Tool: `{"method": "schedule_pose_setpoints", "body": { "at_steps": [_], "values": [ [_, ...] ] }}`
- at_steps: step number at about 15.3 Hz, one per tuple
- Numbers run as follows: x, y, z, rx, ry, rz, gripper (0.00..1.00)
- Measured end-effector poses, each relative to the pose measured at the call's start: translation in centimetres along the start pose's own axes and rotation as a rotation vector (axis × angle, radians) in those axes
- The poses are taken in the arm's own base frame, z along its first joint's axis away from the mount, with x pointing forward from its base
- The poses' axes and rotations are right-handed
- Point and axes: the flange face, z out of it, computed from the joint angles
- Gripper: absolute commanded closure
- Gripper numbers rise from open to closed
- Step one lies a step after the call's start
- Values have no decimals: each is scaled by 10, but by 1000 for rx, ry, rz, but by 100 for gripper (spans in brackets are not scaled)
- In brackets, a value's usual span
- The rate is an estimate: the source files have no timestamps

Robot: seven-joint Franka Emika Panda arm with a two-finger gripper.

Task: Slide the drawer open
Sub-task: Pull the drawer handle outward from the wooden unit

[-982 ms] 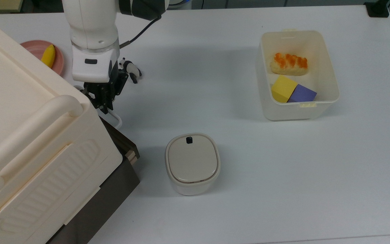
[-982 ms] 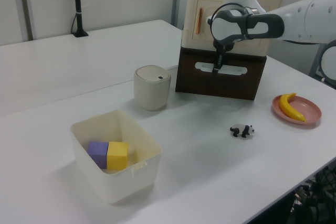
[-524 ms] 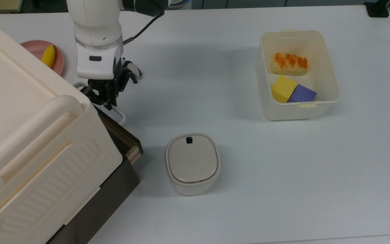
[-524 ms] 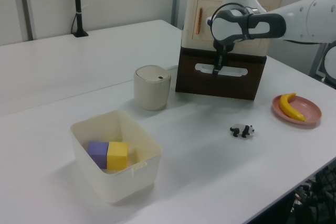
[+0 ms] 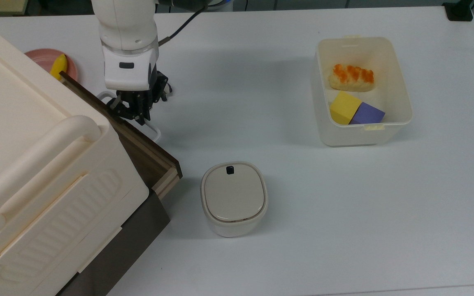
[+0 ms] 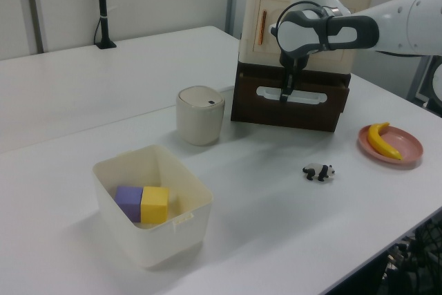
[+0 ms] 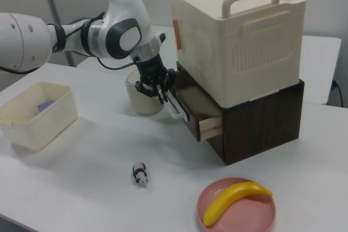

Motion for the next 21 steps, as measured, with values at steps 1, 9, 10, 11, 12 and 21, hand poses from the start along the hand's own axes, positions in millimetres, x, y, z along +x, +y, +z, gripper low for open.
{"method": "schedule_pose_setpoints", "body": {
  "at_steps": [1, 9, 10, 11, 12, 21],
  "values": [
    [1, -2, 0, 5, -4, -2, 94],
    [3, -10, 2, 24, -16, -12, 94],
    [3, -10, 3, 25, -17, -13, 94],
    [3, -11, 3, 26, -17, -13, 94],
    [3, -11, 4, 27, -18, -14, 94],
    [3, -12, 5, 29, -20, -16, 91]
  ]
}}
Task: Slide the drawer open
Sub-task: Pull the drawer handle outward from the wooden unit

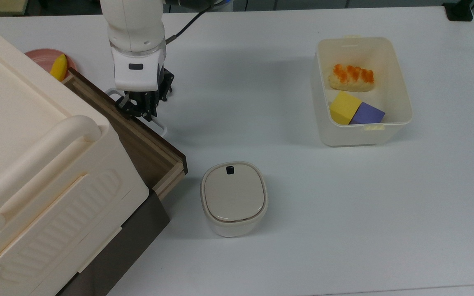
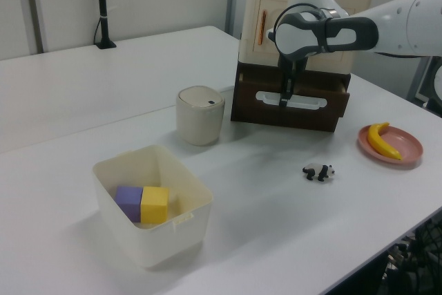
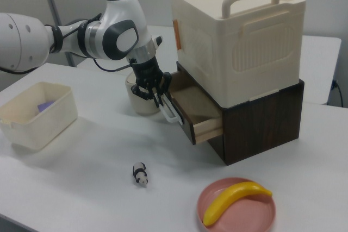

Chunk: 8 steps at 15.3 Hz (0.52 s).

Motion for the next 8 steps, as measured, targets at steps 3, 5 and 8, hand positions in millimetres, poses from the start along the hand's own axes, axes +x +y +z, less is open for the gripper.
{"method": "schedule_pose_setpoints", "body": {
  "at_steps": [3, 5, 8],
  "values": [
    [0, 0, 0, 0, 0, 0, 88],
    [1, 0, 0, 0, 1, 0, 87],
    [9, -4, -6, -8, 10, -11, 85]
  ]
}}
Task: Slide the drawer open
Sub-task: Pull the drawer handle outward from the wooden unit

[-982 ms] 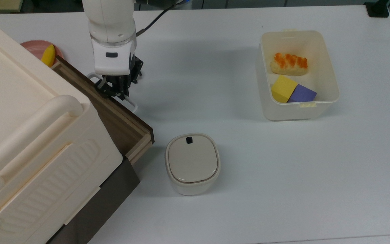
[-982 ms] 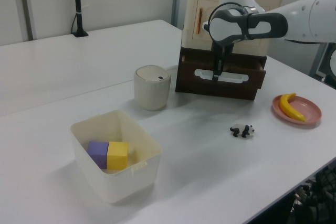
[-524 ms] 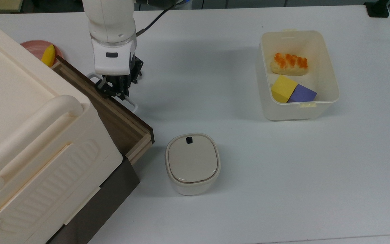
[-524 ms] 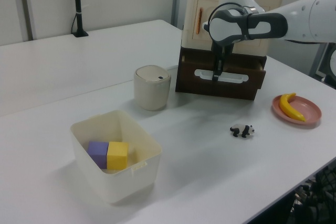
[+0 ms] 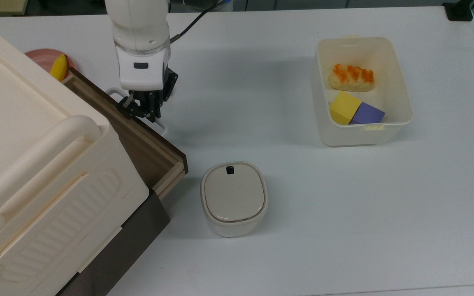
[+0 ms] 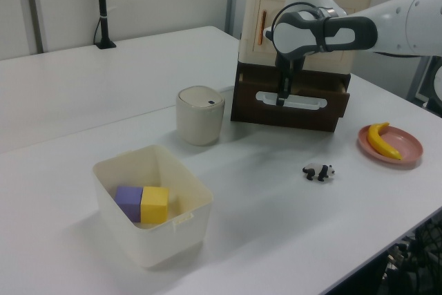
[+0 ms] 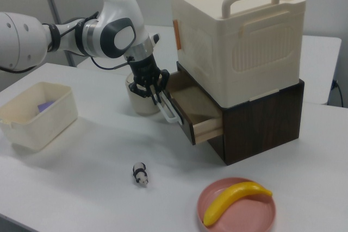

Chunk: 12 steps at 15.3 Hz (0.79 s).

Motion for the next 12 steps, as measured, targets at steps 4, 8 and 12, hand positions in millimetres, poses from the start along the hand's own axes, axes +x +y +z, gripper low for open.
{"method": "schedule_pose_setpoints", "body": {
  "at_steps": [4, 8, 12],
  "values": [
    [4, -2, -4, -5, 5, -5, 82],
    [4, -2, -6, -8, 7, -5, 82],
    [6, 0, -19, -21, 23, -1, 35]
  ]
}}
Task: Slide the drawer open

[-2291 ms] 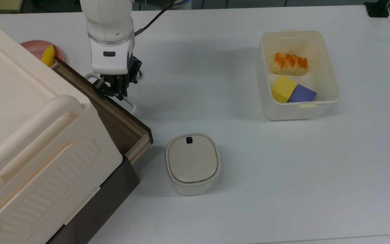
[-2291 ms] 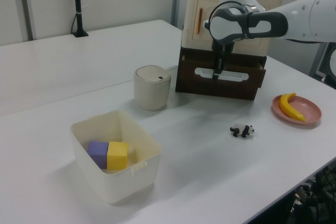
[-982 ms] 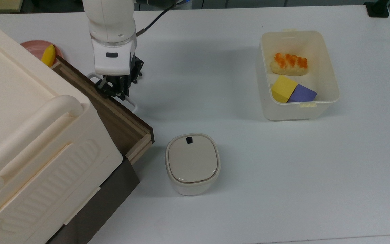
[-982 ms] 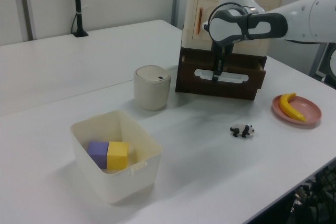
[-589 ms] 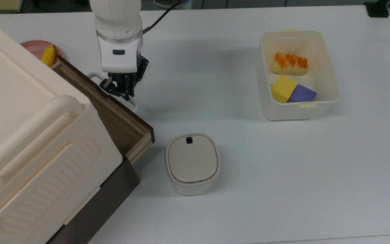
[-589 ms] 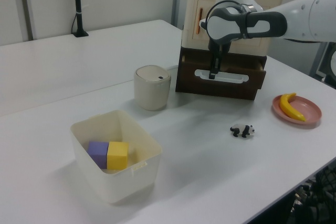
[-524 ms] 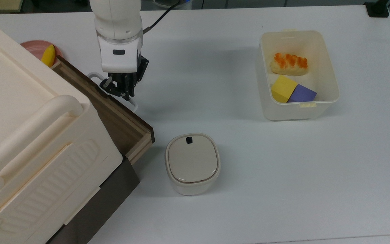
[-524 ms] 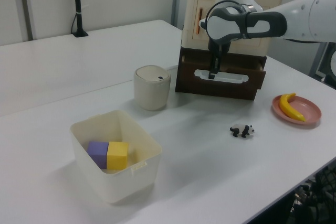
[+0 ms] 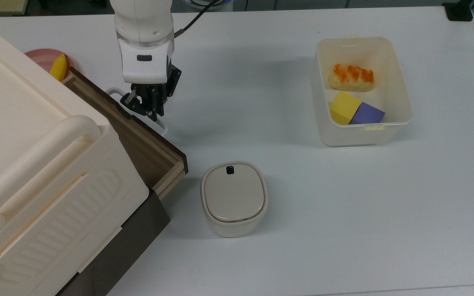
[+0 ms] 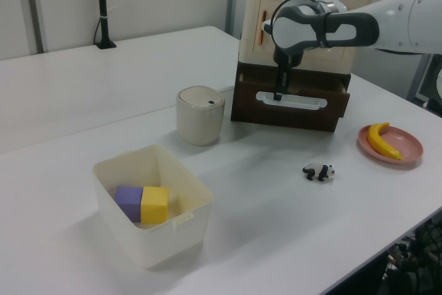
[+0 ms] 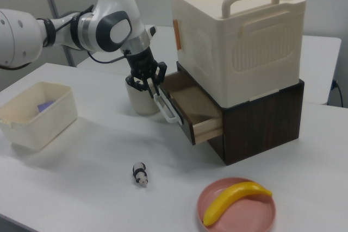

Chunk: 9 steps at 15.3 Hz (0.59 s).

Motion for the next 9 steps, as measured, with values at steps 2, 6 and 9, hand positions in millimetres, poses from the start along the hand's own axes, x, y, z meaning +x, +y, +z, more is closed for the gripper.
{"method": "schedule_pose_setpoints", "body": {
  "at_steps": [2, 6, 9],
  "values": [
    [1, -1, -20, 26, 32, 42, 0],
    [13, -22, -64, 50, 52, 204, 0],
    [25, -41, -81, 65, 44, 325, 0]
  ]
}}
